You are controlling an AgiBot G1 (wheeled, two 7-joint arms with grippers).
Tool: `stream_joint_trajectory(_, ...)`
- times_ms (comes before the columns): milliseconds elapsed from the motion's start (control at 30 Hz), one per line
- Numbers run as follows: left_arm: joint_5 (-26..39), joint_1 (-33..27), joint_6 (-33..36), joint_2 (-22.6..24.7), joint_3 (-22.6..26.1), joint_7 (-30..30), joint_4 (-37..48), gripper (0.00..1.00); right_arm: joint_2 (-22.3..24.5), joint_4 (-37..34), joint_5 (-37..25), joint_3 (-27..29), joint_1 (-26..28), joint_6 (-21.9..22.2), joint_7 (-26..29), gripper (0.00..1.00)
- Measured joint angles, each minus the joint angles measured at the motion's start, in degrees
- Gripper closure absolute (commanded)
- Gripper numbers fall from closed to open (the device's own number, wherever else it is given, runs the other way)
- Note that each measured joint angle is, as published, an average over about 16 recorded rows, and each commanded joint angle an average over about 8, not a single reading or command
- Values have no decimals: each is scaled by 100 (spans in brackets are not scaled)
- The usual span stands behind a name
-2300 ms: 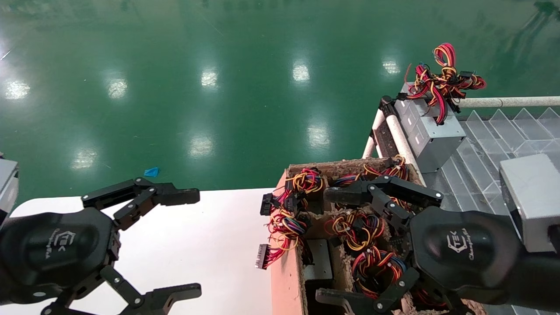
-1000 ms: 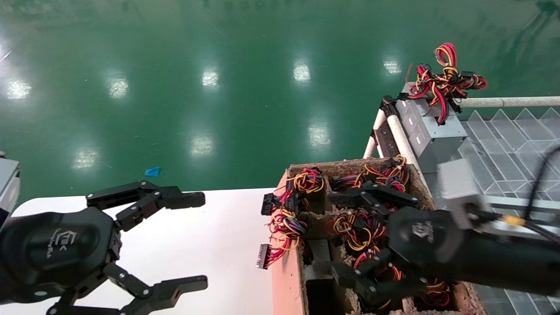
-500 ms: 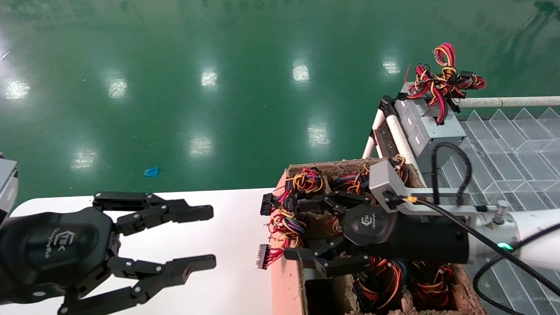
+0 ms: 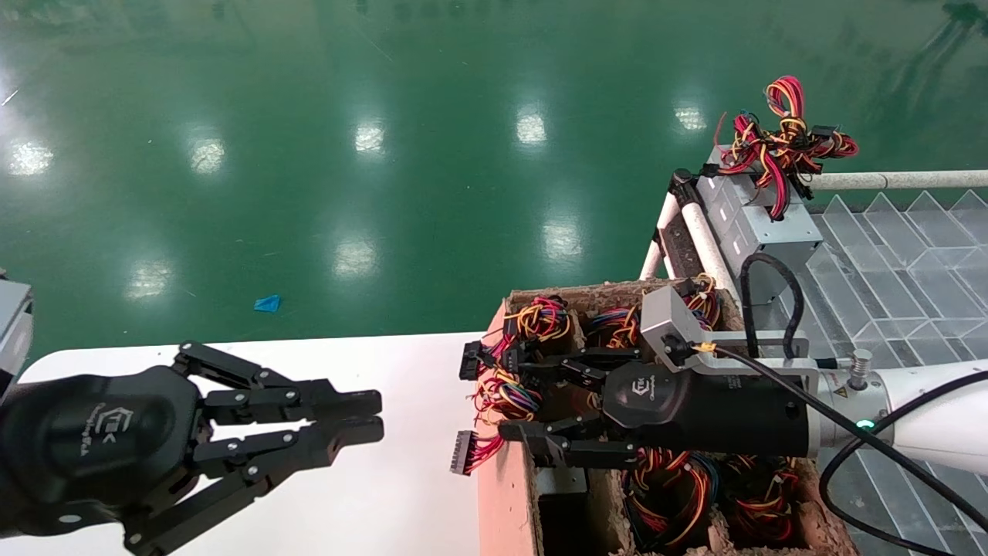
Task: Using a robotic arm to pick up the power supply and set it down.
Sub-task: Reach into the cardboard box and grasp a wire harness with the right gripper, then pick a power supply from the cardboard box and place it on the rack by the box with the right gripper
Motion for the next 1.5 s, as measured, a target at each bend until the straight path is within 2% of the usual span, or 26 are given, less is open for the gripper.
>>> stream_joint_trajectory(433,0,0,0,0,0,0,0,100,29,-360,241,-217,65,-48,-152,100)
stream_joint_trajectory(733,0,0,0,0,0,0,0,100,181,-321,698,-318,70,-94,-61,100)
stream_joint_trajectory(900,0,0,0,0,1,0,0,100,391,-58,1290,-299,78,-123,254,100)
stream_joint_trajectory(1233,-1,0,0,0,1,0,0,100,1083,857,3006,-57,255,-120,1111,100)
stream_joint_trajectory(1500,-1,0,0,0,1,0,0,100,1677,1150,3859,260,545,35,1093,100)
